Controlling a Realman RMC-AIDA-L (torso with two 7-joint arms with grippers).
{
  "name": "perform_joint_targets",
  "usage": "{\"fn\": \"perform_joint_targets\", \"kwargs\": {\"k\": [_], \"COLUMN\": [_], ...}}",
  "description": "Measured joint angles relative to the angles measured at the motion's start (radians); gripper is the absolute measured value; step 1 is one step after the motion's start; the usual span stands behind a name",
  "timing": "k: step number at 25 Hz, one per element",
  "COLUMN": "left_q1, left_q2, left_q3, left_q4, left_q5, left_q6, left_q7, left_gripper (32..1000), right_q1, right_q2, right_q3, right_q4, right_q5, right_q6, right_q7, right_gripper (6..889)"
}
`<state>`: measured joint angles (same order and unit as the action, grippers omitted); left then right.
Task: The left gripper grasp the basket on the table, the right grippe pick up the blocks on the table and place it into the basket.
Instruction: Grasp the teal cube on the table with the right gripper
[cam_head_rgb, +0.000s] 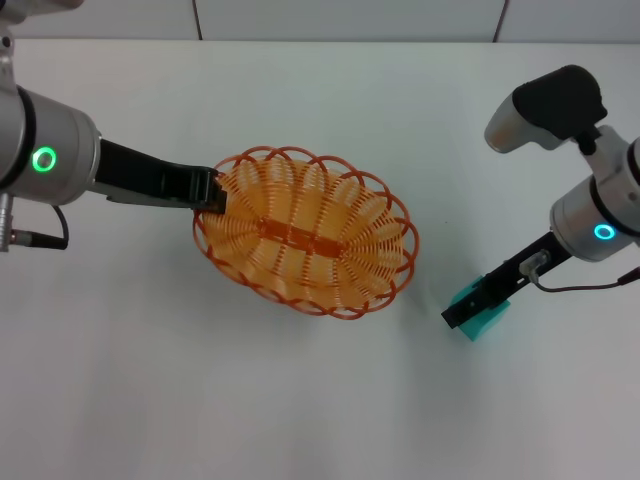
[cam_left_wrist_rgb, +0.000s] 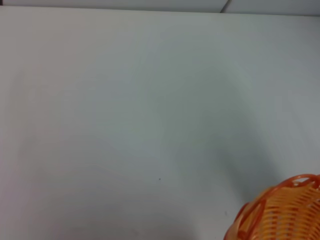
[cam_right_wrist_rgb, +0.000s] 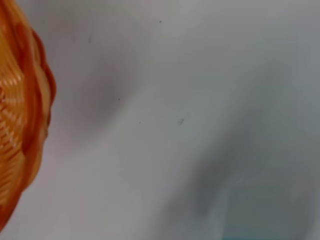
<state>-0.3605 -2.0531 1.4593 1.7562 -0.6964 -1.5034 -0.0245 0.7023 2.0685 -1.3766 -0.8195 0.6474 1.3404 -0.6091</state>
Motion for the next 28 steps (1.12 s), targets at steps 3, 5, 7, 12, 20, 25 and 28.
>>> {"fn": "perform_joint_targets", "kwargs": {"k": [3,5,7,12,20,25,28], "left_q1": [-0.001,-0.001,-0.002,-0.002,-0.002,-0.002,-0.003], "left_q2": [0.0006,0.0012,0.0011,0.001,0.0006,0.0006,0.0006], "left_q3": [0.006,0.009,0.009,0.009,0.01,0.01,0.01], "left_q4": [-0.004,-0.008,-0.01,-0.011,-0.011,-0.011,-0.011], "left_q5": [0.0,0.0,0.0,0.0,0.0,-0.001,-0.001], "left_q6": [0.006,0.009,0.01,0.01,0.012,0.013,0.013], "left_q7": [0.0,0.0,0.0,0.001,0.001,0.002,0.002], "left_gripper": [84,84,84,84,84,84,84], "right_q1": [0.0,0.0,0.0,0.0,0.0,0.0,0.004], "right_q2": [0.0,-0.001,-0.001,-0.001,-0.001,-0.001,-0.001], "right_q3": [-0.006,-0.01,-0.017,-0.027,-0.036,-0.037,-0.038], "right_q4": [0.009,0.013,0.016,0.024,0.025,0.027,0.043], "right_q5": [-0.001,-0.004,-0.006,-0.007,-0.008,-0.009,-0.009], "right_q6": [-0.018,-0.026,-0.031,-0.045,-0.05,-0.056,-0.064], "right_q7": [0.0,-0.001,-0.001,-0.001,-0.001,-0.001,0.004], "right_gripper": [879,879,879,879,878,848,818]}}
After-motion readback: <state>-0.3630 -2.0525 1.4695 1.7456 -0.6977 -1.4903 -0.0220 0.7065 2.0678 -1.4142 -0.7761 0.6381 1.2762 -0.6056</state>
